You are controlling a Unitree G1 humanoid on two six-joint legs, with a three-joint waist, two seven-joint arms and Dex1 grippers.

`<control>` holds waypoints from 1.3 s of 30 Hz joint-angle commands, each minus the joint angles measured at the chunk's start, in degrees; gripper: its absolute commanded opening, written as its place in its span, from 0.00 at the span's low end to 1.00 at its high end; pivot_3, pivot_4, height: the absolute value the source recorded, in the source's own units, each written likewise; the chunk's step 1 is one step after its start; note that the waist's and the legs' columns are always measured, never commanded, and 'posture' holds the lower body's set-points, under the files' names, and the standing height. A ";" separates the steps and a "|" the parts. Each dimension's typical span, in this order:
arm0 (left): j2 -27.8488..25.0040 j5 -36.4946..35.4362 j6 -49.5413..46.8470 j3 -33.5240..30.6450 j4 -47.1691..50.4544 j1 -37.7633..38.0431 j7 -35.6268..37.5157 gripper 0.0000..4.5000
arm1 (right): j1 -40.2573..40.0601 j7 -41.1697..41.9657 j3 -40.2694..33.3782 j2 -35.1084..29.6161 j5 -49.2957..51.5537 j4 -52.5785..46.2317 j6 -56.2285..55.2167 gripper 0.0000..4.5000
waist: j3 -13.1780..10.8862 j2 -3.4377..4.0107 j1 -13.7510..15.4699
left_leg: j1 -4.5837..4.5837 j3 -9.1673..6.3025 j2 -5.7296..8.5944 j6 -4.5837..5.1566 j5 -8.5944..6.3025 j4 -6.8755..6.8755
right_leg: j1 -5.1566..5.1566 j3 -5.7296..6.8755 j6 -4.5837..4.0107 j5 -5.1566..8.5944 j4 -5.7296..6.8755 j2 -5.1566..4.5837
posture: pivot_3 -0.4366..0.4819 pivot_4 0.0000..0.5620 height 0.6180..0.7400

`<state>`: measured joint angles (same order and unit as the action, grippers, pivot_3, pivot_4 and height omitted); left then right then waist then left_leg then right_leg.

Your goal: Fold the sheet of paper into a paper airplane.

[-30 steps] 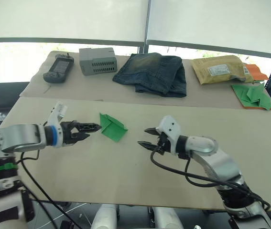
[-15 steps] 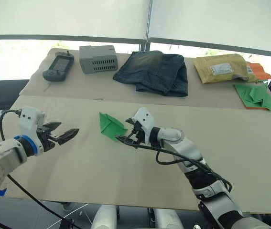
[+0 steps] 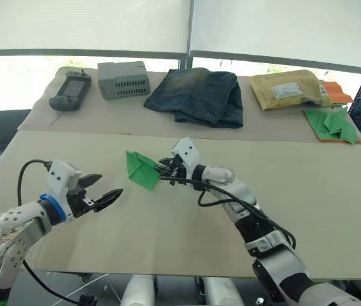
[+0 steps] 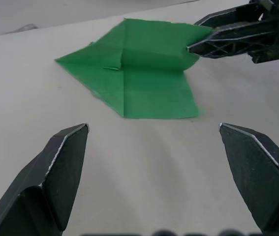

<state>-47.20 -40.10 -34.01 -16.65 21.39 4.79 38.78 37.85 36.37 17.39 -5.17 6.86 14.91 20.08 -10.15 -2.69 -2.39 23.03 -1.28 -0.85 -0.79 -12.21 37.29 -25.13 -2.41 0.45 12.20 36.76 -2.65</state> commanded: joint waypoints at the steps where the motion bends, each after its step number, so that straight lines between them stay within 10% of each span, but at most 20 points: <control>1: -0.03 1.75 2.12 0.11 -0.52 -0.96 2.66 1.00 | 1.08 0.86 -0.72 0.03 -0.22 -0.88 -2.37 0.01 | 0.00 0.00 -0.08 | -0.01 0.00 -0.03 0.00 0.00 0.00 | 0.00 0.00 -0.01 0.00 0.00 0.03 | 0.48 0.27 0.91; 15: 0.08 -0.78 -0.52 3.96 -2.28 -7.27 14.44 1.00 | -6.11 21.98 -4.59 -24.16 3.76 -20.73 -8.31 0.01 | -0.01 0.01 0.16 | -0.07 0.01 -0.07 0.00 0.00 0.00 | 0.04 0.01 0.30 0.21 -0.01 0.08 | 0.48 0.27 0.91; 39: 11.60 11.32 6.73 21.90 -20.70 -32.14 22.42 1.00 | -7.50 28.18 -1.96 -34.76 -10.49 4.69 -60.70 0.01 | -0.01 0.01 0.89 | -0.15 0.08 -0.01 0.01 0.00 0.19 | 0.19 -0.09 0.26 0.19 0.07 0.10 | 0.48 0.27 0.91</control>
<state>-36.10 -30.25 -29.88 4.73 1.30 -24.62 60.33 29.92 65.50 15.81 -39.44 -3.81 19.89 -38.58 -10.16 -2.68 -1.49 22.90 -1.20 -0.85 -0.78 -12.21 37.53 -24.94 -2.50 0.60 12.31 36.86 -2.54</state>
